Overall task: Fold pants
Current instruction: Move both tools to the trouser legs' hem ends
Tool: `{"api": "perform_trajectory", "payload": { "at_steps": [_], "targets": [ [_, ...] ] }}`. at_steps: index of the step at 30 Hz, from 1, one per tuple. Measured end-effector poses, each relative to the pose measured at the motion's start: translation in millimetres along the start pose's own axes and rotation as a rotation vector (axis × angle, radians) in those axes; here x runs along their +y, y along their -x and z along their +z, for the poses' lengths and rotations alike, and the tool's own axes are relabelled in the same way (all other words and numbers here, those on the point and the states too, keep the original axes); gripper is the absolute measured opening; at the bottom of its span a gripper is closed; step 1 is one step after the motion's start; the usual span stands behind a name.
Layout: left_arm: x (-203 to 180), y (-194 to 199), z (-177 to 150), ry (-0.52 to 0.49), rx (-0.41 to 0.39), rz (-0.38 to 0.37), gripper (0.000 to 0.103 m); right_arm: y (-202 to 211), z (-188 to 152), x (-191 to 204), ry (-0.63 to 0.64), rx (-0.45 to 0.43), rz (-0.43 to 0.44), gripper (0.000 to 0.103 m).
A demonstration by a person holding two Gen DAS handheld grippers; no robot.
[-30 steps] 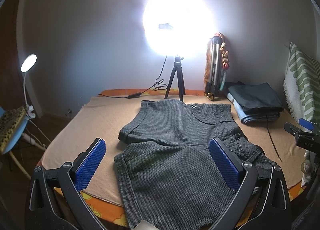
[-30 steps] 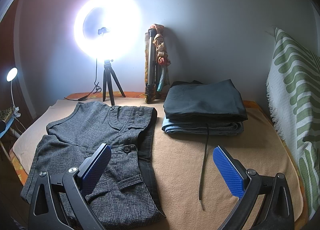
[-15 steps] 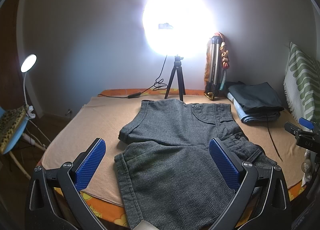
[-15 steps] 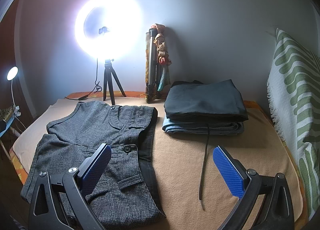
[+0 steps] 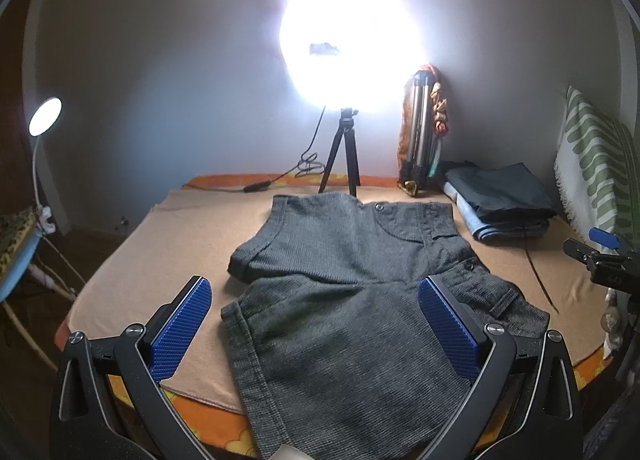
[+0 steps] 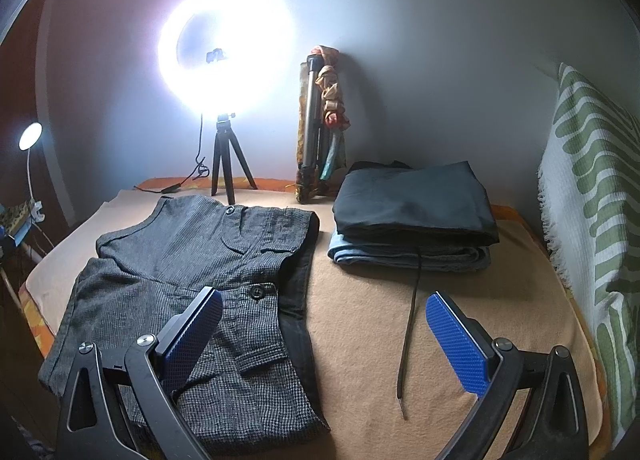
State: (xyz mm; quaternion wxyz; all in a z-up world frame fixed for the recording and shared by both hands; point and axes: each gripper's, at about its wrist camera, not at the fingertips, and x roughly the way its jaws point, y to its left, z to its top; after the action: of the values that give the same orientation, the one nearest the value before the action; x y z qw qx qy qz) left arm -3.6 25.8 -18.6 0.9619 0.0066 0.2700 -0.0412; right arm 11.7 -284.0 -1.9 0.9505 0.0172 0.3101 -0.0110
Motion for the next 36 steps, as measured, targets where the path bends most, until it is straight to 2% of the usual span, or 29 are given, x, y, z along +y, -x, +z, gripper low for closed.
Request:
{"api": "perform_trajectory", "payload": {
  "at_steps": [7,14,17,20,25,28,30,36],
  "targets": [
    [9.3,-5.6,-14.9,-0.05,0.041,0.001,0.102,1.4,-4.6,6.5,0.055,0.004,0.041,0.103],
    [12.3,-12.0,-36.4,-0.108,0.115,-0.037,0.083,-1.5,-24.1,15.7,0.171,0.022,0.116,0.103],
    [9.5,-14.0,-48.3,-0.127,0.162,-0.084,0.079,-4.8,-38.6,20.0,0.25,0.065,0.168,0.102],
    [0.3,-12.9,-63.8,-0.19,0.207,-0.117,0.07,-6.2,-47.5,26.8,0.32,0.104,0.216,0.097],
    [-9.0,-13.0,-93.9,-0.265,0.305,-0.163,0.069,-5.5,-65.0,45.7,0.453,0.172,0.314,0.097],
    [-9.8,-16.5,-105.6,-0.271,0.353,-0.191,0.069,-7.0,-78.5,60.4,0.544,0.211,0.342,0.089],
    [-11.8,-19.1,-112.1,-0.288,0.372,-0.202,0.069,-10.3,-87.4,67.5,0.597,0.245,0.344,0.085],
    [-18.8,-17.9,-124.7,-0.358,0.389,-0.23,0.069,-22.0,-98.2,73.5,0.666,0.294,0.325,0.085]
  ]
}}
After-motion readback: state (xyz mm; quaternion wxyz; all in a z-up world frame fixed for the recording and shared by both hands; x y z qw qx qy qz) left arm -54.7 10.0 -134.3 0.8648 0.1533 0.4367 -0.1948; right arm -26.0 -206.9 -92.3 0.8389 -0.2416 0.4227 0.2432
